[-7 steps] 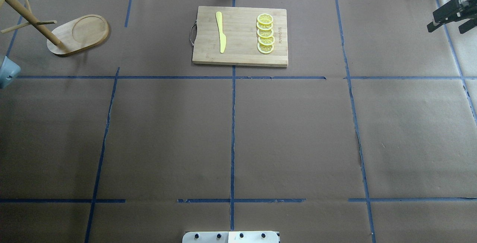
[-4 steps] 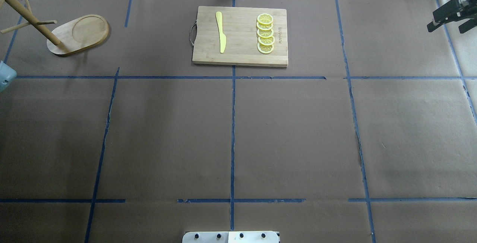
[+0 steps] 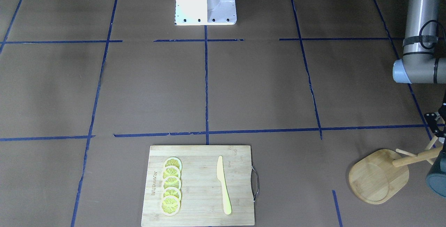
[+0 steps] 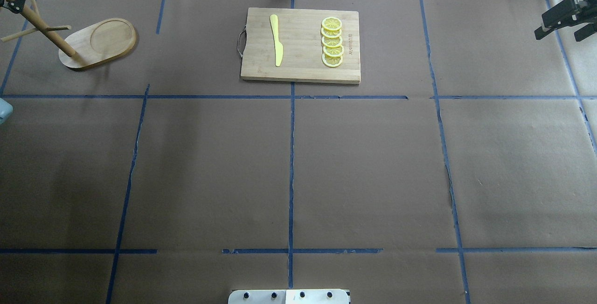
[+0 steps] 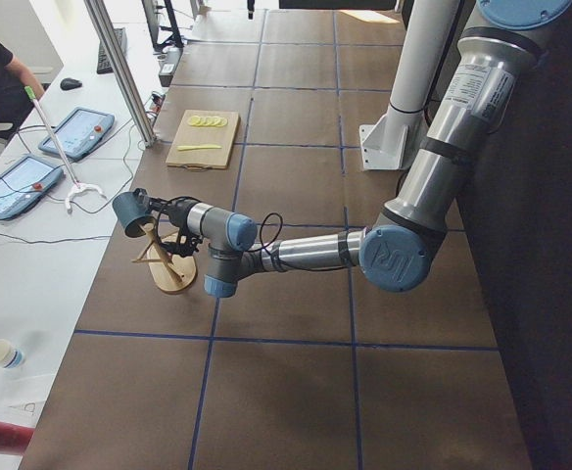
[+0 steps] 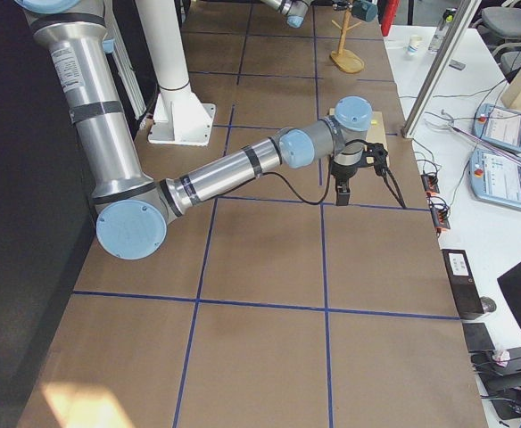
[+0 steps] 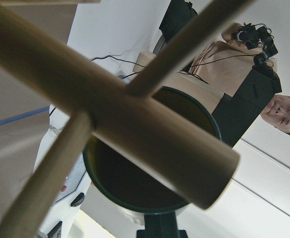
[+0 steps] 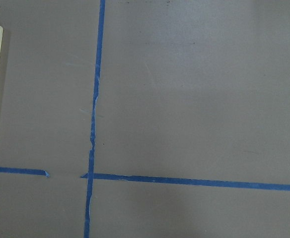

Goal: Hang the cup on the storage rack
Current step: 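Tilt the mug and hook its handle onto a rack peg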

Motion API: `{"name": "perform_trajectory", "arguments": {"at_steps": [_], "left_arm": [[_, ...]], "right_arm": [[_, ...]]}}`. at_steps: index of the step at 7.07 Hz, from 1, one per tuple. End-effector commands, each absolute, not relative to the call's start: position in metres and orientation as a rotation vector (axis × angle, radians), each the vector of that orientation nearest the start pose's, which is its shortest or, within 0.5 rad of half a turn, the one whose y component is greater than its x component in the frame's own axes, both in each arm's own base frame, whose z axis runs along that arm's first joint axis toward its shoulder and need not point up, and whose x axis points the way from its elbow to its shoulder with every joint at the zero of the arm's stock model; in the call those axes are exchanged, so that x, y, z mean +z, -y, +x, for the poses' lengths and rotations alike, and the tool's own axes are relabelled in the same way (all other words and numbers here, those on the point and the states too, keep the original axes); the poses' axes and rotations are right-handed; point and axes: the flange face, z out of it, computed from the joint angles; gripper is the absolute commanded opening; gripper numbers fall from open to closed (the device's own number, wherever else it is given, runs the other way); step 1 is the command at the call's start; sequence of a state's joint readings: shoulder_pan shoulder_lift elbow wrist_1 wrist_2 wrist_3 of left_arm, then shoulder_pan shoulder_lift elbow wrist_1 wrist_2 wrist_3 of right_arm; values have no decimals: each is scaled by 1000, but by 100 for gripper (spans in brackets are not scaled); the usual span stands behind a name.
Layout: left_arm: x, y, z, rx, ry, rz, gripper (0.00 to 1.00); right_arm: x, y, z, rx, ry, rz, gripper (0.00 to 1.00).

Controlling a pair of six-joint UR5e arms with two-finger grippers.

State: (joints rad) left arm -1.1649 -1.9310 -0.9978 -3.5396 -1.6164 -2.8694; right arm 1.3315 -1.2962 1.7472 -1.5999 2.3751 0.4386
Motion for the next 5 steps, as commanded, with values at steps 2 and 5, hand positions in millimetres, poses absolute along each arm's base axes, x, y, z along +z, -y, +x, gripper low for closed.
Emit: {"name": "perform_trajectory", "arguments": {"at_steps": [2, 5], "left_arm": [[532, 599, 159, -1633, -2150, -220, 0], [535, 596, 158, -1660, -2157, -270, 0]], "right_arm": [[424, 586, -80, 18, 877, 110, 100], [422, 585, -79, 17, 878, 113, 100]]}}
